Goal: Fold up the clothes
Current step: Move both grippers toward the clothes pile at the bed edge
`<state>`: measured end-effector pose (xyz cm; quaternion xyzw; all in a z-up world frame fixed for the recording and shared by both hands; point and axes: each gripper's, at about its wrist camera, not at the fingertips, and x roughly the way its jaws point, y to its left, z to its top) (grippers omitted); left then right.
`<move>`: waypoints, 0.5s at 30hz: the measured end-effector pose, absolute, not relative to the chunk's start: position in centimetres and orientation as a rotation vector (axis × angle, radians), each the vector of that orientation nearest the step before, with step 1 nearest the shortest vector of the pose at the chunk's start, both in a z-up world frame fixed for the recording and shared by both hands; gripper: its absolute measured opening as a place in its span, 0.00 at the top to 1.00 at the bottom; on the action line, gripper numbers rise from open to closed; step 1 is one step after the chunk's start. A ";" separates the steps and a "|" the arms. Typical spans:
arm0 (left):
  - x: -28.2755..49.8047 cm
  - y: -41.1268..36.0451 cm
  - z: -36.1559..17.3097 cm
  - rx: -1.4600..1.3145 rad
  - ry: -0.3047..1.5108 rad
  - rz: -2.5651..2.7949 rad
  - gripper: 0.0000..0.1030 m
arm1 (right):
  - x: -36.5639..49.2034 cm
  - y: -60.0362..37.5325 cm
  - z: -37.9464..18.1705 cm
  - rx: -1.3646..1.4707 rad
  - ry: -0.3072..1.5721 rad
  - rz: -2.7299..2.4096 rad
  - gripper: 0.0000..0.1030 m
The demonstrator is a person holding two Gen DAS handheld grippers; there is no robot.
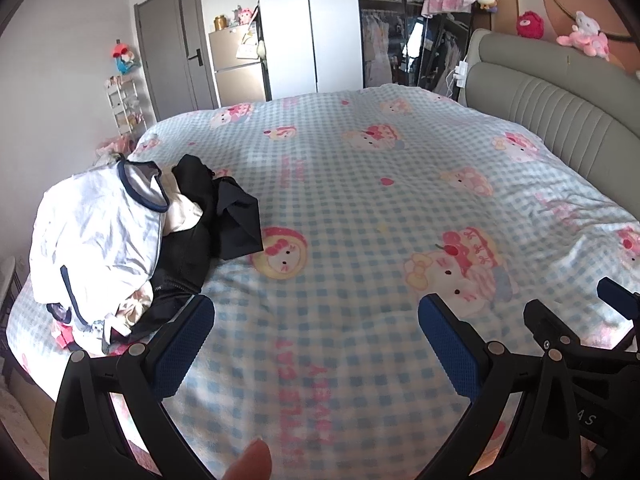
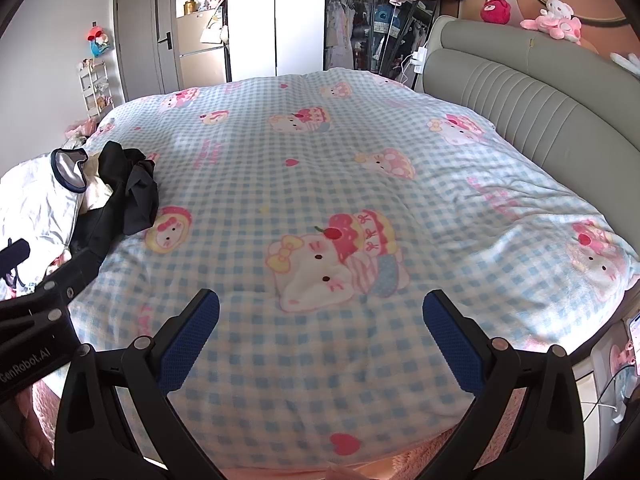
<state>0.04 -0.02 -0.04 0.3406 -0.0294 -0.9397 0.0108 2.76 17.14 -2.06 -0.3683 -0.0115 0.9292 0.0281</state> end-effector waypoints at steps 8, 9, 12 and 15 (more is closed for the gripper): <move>-0.8 0.4 -1.3 1.270 0.077 -2.954 0.00 | 2.4 16.3 -2.0 -1.154 -0.088 2.877 0.00; -1.1 0.3 -0.7 1.275 0.073 -2.967 0.00 | 2.2 16.3 -2.2 -1.153 -0.095 2.880 0.00; -0.6 -0.1 -1.5 1.212 0.043 -3.010 0.00 | 1.6 15.8 -2.0 -1.144 -0.105 2.907 0.00; -0.6 -1.2 -1.6 1.185 0.060 -3.026 0.00 | 0.9 15.2 -1.5 -1.133 -0.109 2.940 0.00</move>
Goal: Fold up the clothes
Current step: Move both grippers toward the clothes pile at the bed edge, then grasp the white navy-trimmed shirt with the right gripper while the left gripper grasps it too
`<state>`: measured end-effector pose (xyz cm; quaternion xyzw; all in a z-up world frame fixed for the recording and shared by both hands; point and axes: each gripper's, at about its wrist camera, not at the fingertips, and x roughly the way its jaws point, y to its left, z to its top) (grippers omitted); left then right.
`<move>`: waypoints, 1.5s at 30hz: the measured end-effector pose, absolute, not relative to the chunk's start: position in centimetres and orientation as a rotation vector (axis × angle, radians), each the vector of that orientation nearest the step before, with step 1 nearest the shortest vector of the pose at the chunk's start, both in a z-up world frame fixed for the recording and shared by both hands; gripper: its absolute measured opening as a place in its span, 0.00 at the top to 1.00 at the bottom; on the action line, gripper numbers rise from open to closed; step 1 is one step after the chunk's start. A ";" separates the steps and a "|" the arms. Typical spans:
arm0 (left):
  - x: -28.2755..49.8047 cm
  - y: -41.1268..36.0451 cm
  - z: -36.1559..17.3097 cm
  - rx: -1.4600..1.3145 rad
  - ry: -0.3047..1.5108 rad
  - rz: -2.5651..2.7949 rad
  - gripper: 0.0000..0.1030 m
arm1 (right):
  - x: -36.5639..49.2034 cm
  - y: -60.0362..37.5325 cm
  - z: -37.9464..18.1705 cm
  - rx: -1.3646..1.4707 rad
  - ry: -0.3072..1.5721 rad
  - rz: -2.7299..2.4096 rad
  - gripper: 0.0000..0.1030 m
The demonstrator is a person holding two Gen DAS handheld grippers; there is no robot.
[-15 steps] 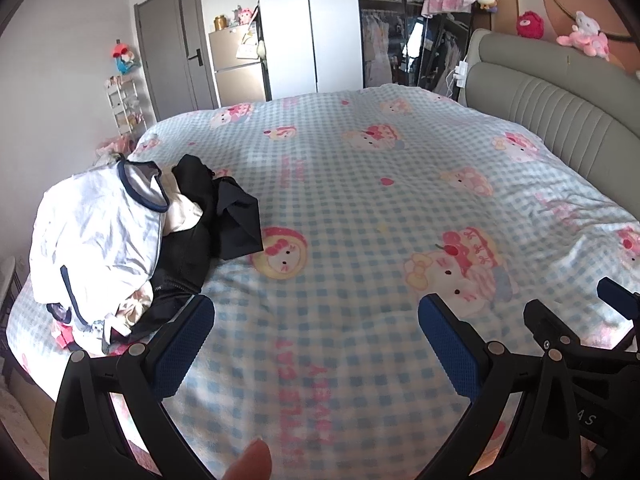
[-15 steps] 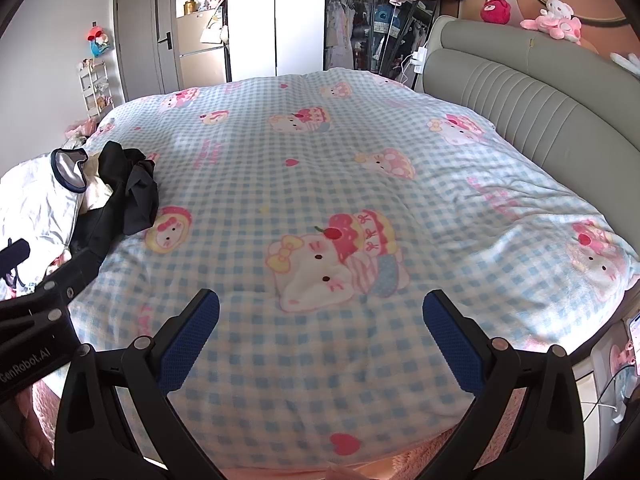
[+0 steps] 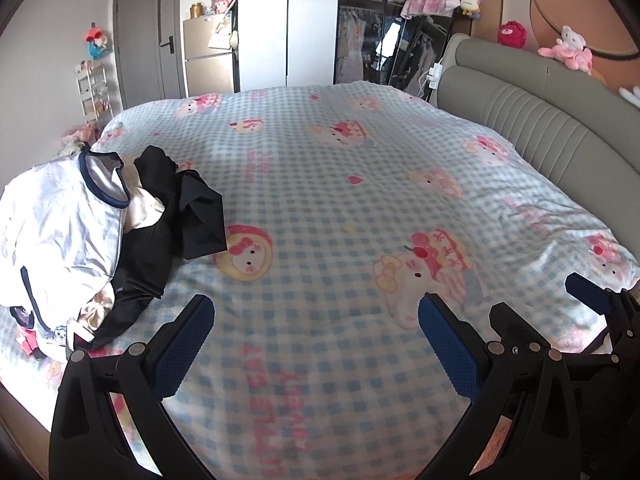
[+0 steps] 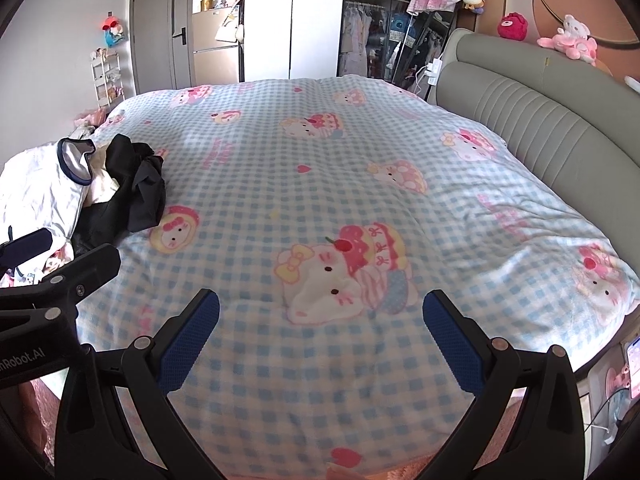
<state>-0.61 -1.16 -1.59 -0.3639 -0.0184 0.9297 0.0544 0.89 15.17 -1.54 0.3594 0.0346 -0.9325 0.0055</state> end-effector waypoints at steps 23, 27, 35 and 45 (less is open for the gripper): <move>-0.7 -27.1 -4.6 -1.282 -0.392 3.204 0.33 | -8.8 -11.2 -5.0 1.088 0.281 -2.163 0.38; -2.0 -32.0 -5.5 -1.280 -0.553 3.250 0.40 | -11.8 -16.7 -5.7 1.074 0.291 -2.126 0.48; -6.7 -36.1 -7.1 -1.216 -0.717 3.201 0.22 | -18.3 -23.2 -9.4 1.179 0.107 -2.101 0.27; -7.5 -34.9 -7.1 -1.083 -0.687 3.240 0.79 | -18.5 -25.9 -9.7 1.176 0.057 -2.028 0.97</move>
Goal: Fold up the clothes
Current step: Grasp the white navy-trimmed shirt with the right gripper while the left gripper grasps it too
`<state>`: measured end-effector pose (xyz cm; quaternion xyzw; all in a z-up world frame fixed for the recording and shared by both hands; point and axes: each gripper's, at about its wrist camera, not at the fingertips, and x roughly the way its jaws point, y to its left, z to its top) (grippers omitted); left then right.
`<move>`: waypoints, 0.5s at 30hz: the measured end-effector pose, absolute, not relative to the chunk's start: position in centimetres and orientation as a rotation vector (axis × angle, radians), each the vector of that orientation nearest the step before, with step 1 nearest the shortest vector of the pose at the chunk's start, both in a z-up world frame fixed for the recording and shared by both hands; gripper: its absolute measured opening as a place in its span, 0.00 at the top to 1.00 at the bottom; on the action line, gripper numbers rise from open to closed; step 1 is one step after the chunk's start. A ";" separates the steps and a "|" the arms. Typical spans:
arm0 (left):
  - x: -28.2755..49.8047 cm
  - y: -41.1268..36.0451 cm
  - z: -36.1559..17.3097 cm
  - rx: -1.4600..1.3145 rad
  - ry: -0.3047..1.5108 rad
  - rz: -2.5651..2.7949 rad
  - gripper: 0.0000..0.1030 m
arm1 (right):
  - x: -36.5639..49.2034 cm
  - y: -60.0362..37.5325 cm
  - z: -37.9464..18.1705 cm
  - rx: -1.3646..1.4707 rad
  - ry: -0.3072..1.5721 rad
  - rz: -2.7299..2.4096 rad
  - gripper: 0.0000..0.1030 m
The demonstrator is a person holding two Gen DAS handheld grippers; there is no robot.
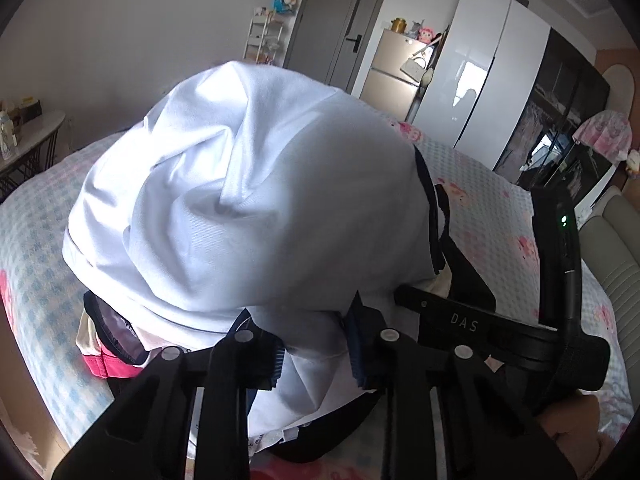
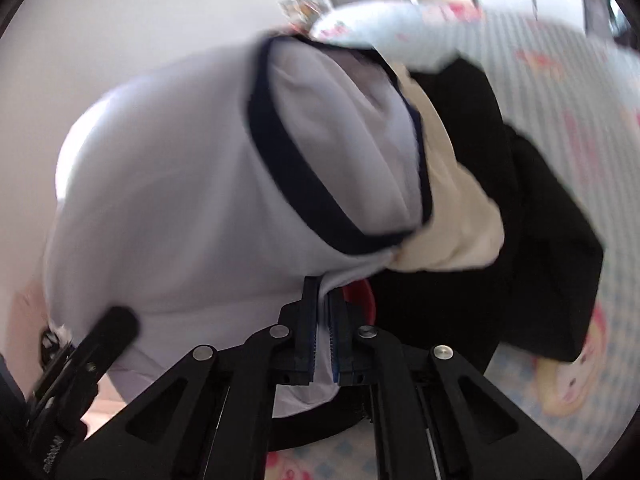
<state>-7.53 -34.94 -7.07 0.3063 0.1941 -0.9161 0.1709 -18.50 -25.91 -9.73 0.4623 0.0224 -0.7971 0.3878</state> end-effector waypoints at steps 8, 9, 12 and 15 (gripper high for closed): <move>-6.3 -33.0 -5.7 0.831 0.504 -2.664 0.87 | -14.0 -24.0 -4.3 0.929 0.115 -2.059 0.98; -5.9 -32.8 -5.4 0.818 0.498 -2.672 0.87 | -13.6 -23.6 -3.7 0.910 0.117 -2.064 0.98; -5.4 -32.3 -5.2 0.840 0.498 -2.674 0.87 | -12.8 -22.2 -2.3 0.882 0.097 -2.069 0.98; -5.0 -31.8 -5.0 0.862 0.497 -2.676 0.87 | -12.0 -20.6 -0.9 0.851 0.047 -2.078 0.98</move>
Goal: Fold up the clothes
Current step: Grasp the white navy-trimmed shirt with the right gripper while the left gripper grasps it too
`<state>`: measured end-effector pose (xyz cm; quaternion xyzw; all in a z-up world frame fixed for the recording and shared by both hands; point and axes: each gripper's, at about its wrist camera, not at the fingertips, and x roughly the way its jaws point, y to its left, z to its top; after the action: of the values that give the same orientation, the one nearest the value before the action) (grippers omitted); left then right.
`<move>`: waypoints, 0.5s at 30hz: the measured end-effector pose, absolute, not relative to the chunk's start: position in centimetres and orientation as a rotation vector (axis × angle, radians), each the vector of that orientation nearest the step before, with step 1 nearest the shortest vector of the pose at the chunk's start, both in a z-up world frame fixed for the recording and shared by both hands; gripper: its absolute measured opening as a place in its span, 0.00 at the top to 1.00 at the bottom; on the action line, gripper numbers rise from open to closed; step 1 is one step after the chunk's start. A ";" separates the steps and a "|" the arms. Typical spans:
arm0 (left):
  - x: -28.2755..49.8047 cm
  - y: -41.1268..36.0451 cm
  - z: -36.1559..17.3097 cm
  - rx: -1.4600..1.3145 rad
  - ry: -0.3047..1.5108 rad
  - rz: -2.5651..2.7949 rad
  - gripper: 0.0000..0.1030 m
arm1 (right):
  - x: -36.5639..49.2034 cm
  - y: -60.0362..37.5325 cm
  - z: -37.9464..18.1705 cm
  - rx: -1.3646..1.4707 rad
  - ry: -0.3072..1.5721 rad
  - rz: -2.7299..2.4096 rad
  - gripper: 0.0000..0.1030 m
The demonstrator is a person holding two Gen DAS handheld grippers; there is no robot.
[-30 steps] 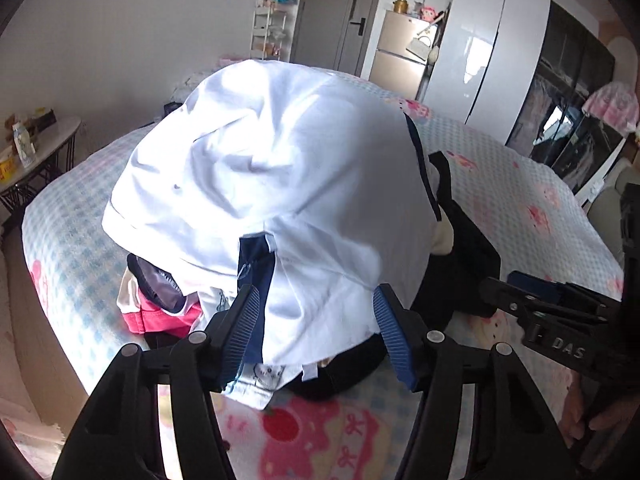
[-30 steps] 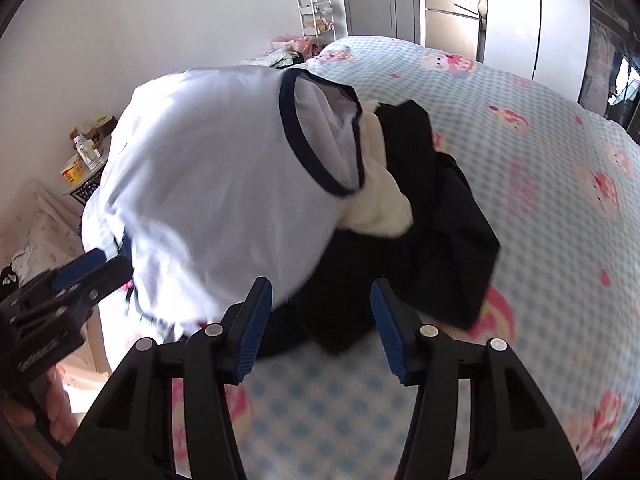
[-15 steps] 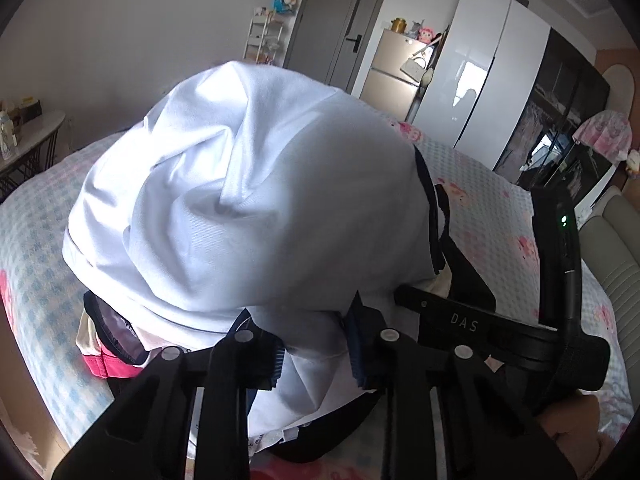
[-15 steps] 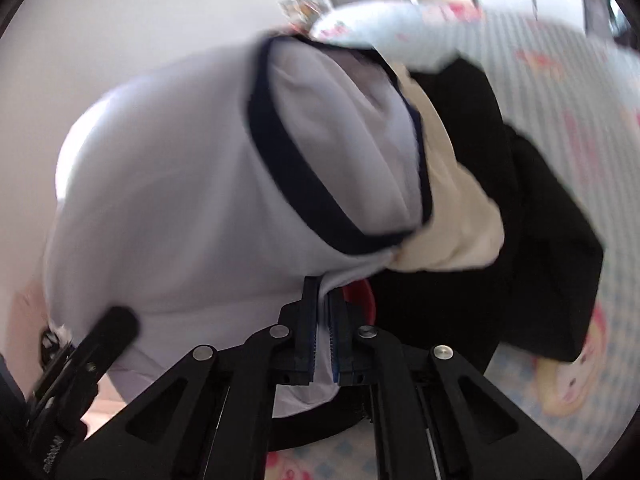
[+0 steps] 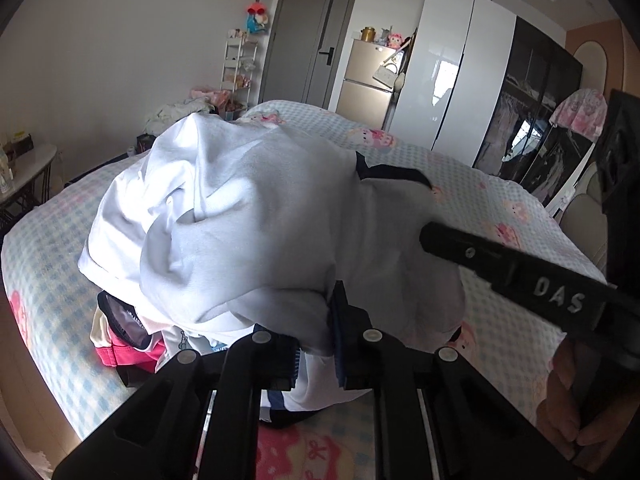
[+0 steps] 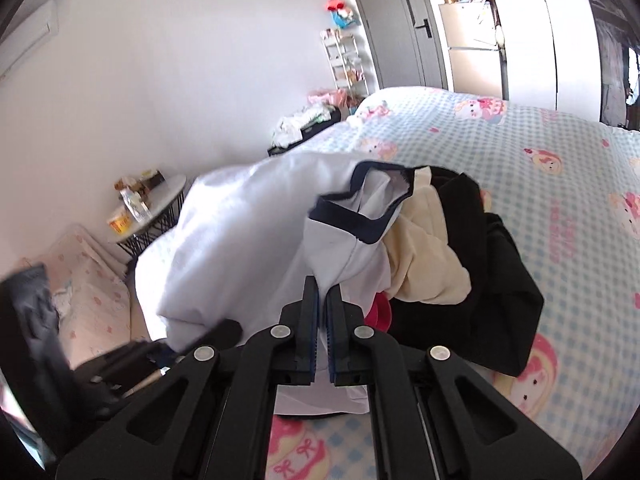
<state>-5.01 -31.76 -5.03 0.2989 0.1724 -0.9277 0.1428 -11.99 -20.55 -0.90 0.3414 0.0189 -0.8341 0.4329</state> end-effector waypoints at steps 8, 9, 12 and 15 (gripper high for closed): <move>-3.9 -30.4 -4.6 0.922 0.496 -2.681 0.70 | -8.4 -14.9 1.1 0.818 -0.010 -2.077 0.98; -3.7 -30.1 -4.6 0.932 0.490 -2.685 0.63 | -8.0 -14.3 1.0 0.824 -0.024 -2.072 0.98; -3.2 -27.9 -5.5 0.993 0.404 -2.730 0.48 | -6.6 -12.4 0.1 0.828 -0.042 -2.081 0.98; -2.8 -25.8 -6.3 1.053 0.315 -2.773 0.34 | -5.7 -11.1 -2.1 0.846 -0.053 -2.085 0.98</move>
<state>-2.76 -25.81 -6.30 0.3521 0.1052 -0.9267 0.0793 -5.72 -11.14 -2.14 0.3392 -0.0214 -0.8360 0.4308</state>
